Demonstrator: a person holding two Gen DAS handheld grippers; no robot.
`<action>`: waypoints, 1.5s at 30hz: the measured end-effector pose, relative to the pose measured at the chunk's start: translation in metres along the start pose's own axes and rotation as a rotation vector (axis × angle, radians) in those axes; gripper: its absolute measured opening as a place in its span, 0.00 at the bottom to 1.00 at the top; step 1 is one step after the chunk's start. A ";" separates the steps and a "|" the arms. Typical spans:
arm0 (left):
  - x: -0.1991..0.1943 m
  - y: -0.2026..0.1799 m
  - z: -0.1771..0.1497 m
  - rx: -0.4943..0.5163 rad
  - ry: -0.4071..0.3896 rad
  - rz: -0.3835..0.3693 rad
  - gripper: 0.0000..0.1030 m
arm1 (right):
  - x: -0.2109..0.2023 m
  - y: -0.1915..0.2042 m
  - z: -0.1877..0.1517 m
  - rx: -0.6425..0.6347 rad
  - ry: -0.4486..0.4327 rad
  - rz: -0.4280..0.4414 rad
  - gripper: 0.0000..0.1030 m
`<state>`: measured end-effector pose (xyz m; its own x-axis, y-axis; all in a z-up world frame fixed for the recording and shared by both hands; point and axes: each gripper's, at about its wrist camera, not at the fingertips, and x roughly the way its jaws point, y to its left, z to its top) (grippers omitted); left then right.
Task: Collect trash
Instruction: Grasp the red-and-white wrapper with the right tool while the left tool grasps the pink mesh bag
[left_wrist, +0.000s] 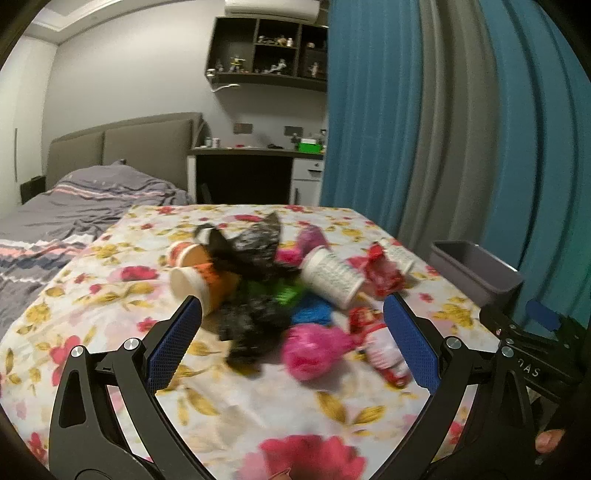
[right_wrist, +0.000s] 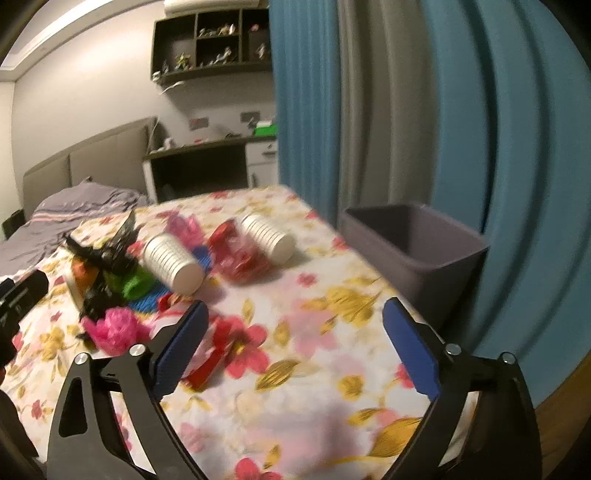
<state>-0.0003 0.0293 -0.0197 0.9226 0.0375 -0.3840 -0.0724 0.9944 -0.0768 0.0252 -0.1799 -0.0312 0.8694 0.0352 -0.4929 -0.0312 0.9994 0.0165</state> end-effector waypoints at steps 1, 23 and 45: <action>0.000 0.006 -0.002 -0.008 -0.002 0.009 0.94 | 0.004 0.003 -0.003 0.000 0.017 0.023 0.86; 0.012 0.030 -0.015 -0.033 0.058 -0.028 0.93 | 0.062 0.073 -0.037 -0.146 0.241 0.227 0.31; 0.069 0.007 -0.031 -0.041 0.283 -0.147 0.10 | 0.037 0.028 -0.023 -0.087 0.159 0.213 0.27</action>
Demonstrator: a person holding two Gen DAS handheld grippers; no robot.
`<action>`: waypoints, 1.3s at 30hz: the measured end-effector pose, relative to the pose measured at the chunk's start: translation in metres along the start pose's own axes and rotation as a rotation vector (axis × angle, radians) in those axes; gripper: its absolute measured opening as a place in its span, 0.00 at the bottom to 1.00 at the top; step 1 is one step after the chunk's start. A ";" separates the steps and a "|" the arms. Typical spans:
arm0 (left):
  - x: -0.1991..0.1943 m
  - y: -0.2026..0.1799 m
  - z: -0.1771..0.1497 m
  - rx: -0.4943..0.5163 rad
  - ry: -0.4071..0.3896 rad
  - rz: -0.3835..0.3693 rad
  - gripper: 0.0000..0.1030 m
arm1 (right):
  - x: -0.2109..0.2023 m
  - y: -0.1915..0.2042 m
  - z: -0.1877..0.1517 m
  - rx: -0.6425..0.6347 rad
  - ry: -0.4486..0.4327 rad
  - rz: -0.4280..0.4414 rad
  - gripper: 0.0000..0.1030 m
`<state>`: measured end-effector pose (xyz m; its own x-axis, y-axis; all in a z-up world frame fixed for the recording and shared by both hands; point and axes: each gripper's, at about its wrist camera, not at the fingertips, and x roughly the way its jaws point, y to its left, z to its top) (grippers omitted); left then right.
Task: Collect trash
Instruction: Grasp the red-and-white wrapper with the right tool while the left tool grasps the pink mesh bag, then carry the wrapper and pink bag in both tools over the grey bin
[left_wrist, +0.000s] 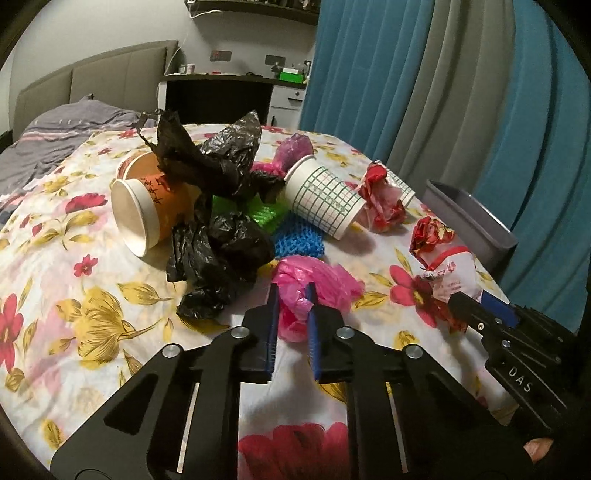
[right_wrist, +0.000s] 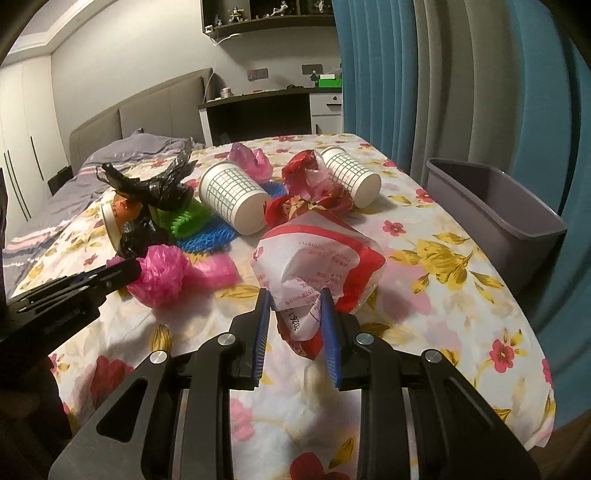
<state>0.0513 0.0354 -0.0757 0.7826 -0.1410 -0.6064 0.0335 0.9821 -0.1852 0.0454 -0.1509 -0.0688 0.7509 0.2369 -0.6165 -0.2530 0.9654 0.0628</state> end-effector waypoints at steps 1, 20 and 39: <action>-0.002 -0.001 0.001 0.001 -0.006 -0.003 0.09 | -0.001 -0.001 0.000 0.002 -0.003 -0.001 0.27; -0.039 -0.067 0.067 0.080 -0.189 -0.137 0.07 | -0.039 -0.046 0.029 0.032 -0.114 -0.058 0.27; 0.081 -0.222 0.155 0.201 -0.181 -0.298 0.07 | -0.037 -0.175 0.103 0.097 -0.236 -0.295 0.27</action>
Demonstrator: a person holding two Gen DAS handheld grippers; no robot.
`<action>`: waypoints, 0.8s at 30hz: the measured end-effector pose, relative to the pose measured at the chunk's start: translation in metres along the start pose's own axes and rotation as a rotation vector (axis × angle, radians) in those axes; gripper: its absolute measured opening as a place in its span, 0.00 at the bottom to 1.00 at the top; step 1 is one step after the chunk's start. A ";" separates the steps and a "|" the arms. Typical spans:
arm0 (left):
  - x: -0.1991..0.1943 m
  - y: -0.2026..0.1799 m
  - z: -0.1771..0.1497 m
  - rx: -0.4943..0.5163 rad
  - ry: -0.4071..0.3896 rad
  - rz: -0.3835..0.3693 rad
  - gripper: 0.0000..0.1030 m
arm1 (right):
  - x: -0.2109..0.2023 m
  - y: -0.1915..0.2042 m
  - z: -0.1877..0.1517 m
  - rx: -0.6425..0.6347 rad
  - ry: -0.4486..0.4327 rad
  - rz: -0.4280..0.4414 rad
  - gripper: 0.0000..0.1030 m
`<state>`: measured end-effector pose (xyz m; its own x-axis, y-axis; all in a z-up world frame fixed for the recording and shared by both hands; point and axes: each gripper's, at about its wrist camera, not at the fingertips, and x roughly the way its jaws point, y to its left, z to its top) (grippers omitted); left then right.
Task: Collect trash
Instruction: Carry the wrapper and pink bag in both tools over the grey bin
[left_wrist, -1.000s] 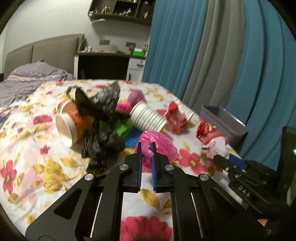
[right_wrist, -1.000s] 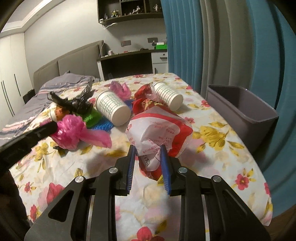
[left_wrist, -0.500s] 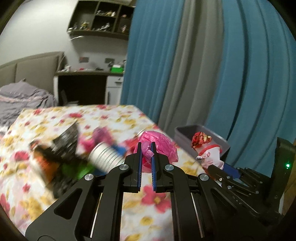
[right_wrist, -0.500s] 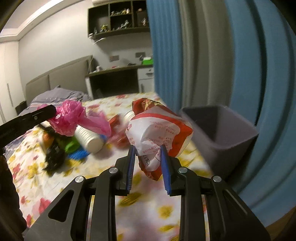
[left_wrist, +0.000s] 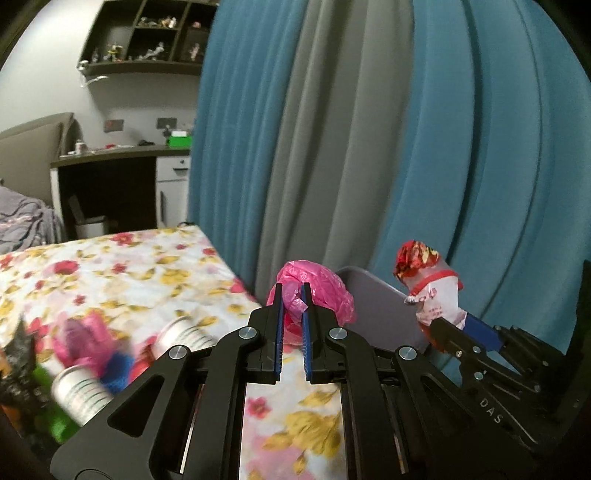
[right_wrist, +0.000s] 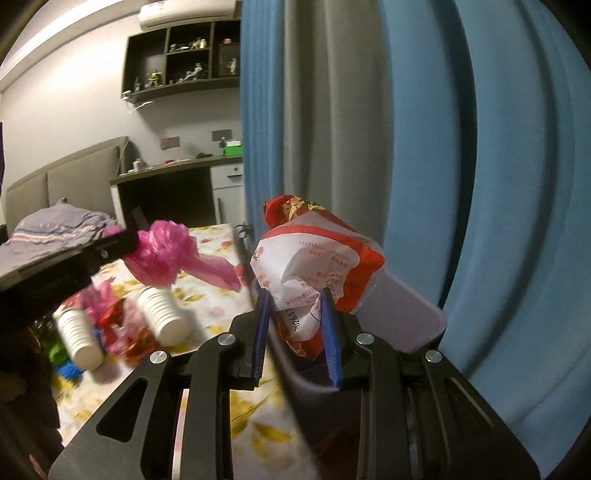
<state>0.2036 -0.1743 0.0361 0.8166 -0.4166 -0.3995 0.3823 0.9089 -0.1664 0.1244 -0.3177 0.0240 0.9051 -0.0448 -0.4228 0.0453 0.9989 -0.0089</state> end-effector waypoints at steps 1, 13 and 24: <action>0.004 -0.002 0.000 0.002 0.002 -0.005 0.07 | 0.004 -0.007 0.002 0.004 0.000 -0.002 0.27; 0.068 -0.025 0.002 0.005 0.058 -0.057 0.08 | 0.045 -0.038 -0.001 0.046 0.051 -0.034 0.27; 0.104 -0.032 -0.002 0.019 0.099 -0.073 0.08 | 0.061 -0.046 -0.004 0.066 0.079 -0.042 0.28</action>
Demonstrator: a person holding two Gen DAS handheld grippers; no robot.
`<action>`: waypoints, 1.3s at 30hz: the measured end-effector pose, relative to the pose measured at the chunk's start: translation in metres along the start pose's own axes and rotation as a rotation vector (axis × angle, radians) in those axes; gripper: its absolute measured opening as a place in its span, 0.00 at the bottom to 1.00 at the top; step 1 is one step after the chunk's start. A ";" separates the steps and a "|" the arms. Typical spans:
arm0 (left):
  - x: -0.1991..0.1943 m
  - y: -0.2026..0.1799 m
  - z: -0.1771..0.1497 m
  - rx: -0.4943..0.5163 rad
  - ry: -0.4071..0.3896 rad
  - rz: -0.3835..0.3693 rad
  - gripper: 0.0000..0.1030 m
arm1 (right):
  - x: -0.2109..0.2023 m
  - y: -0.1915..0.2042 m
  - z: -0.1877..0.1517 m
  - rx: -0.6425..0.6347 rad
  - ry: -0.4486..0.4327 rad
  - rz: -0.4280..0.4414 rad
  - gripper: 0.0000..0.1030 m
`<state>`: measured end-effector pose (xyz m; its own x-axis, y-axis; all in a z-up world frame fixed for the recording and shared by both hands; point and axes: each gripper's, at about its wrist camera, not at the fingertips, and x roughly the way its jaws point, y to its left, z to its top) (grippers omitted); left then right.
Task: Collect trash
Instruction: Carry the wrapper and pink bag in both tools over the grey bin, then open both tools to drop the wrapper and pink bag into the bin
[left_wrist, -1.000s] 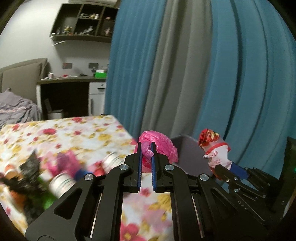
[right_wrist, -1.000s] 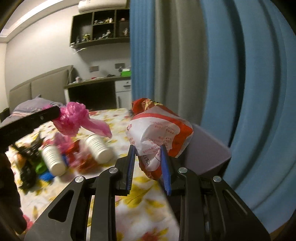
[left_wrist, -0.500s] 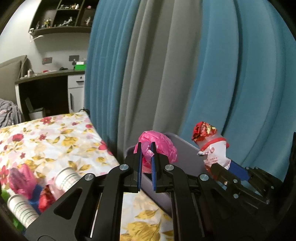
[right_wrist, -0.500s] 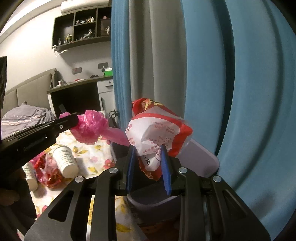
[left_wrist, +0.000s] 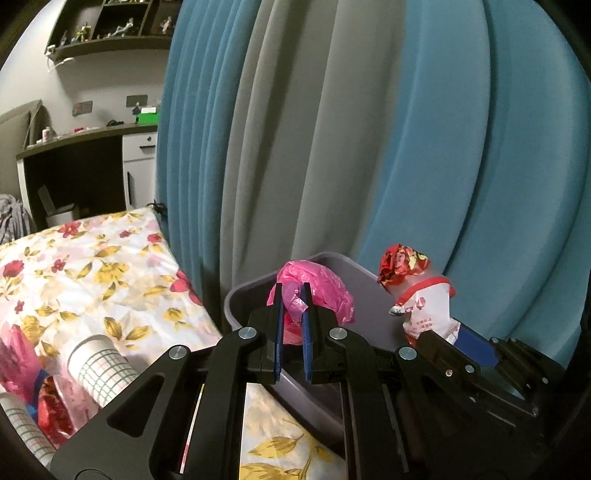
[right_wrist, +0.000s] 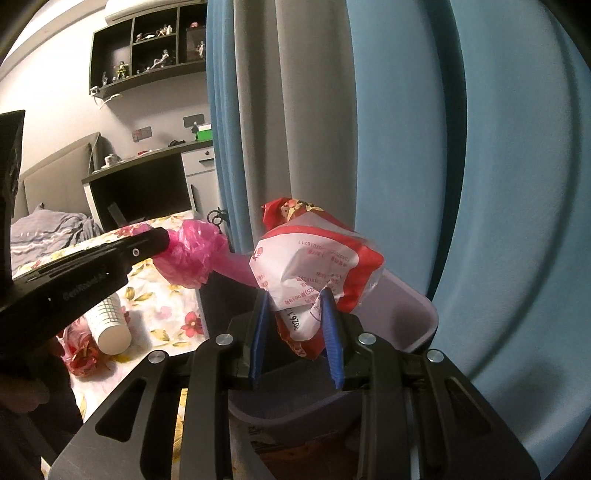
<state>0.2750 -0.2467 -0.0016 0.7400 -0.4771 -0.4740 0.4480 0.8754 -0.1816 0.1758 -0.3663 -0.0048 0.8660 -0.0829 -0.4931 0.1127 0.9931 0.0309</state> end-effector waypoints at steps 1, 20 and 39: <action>0.001 -0.002 0.000 0.002 0.003 0.000 0.08 | 0.004 0.003 0.003 0.000 0.003 0.000 0.28; 0.033 -0.005 -0.007 -0.016 0.072 -0.049 0.08 | 0.018 -0.005 0.004 0.027 0.023 0.002 0.30; 0.022 0.012 -0.006 -0.067 0.024 0.032 0.86 | 0.009 -0.012 -0.001 0.061 -0.014 -0.021 0.60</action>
<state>0.2936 -0.2462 -0.0199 0.7409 -0.4472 -0.5011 0.3889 0.8939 -0.2229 0.1819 -0.3788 -0.0106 0.8700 -0.1057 -0.4816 0.1606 0.9842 0.0741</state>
